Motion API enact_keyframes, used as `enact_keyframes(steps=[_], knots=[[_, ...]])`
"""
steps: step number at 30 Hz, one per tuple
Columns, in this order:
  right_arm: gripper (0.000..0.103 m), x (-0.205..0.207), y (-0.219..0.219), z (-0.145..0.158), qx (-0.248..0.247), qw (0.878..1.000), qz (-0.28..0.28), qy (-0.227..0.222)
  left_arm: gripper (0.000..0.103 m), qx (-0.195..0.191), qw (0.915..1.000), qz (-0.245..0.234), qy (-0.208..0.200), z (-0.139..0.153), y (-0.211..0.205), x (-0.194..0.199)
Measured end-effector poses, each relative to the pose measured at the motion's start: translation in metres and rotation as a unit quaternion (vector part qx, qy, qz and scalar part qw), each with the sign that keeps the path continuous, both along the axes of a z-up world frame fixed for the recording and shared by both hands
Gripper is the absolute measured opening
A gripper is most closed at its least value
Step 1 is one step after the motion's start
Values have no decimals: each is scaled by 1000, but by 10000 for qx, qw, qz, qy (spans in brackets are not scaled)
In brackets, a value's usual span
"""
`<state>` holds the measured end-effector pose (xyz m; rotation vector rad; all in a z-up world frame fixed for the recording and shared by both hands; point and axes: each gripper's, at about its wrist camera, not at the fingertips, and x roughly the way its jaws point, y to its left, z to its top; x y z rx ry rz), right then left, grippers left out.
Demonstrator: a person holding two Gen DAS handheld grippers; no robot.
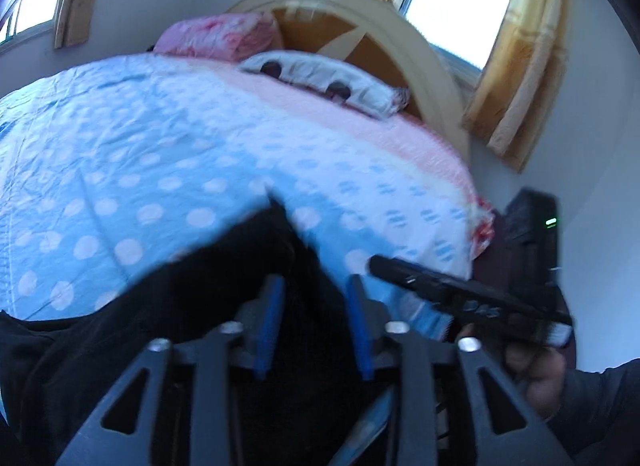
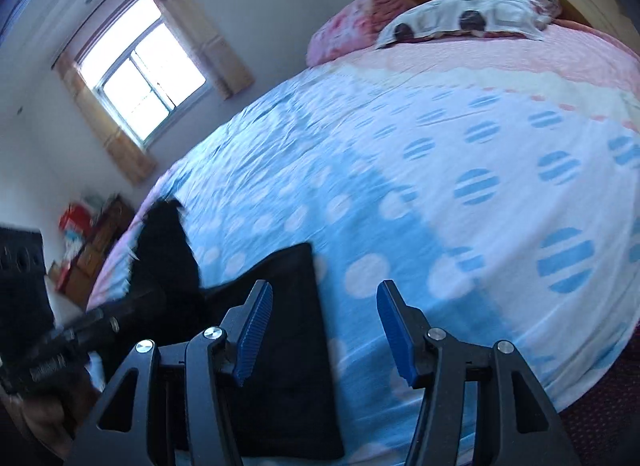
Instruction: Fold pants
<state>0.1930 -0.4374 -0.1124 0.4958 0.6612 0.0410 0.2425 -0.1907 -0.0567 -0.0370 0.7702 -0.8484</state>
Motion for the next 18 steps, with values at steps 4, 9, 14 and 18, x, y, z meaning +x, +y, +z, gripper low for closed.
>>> enact_keyframes(steps=[4,9,14,18], knots=[[57,1,3,0,35,9999,156,-26,70,10,9988,160,-467,15,20,-15],[57,-3,38,8,-279,9941,1038,-154,81,570,9912,892,-791,4,68,-24],[57,-10,74,7,-1074,9813,1596,58,89,1300,9689,1880,-947,-25,116,-30],[57,-21,88,12,-1627,9674,1942,48,89,1179,9642,2239,-793,-39,146,-39]])
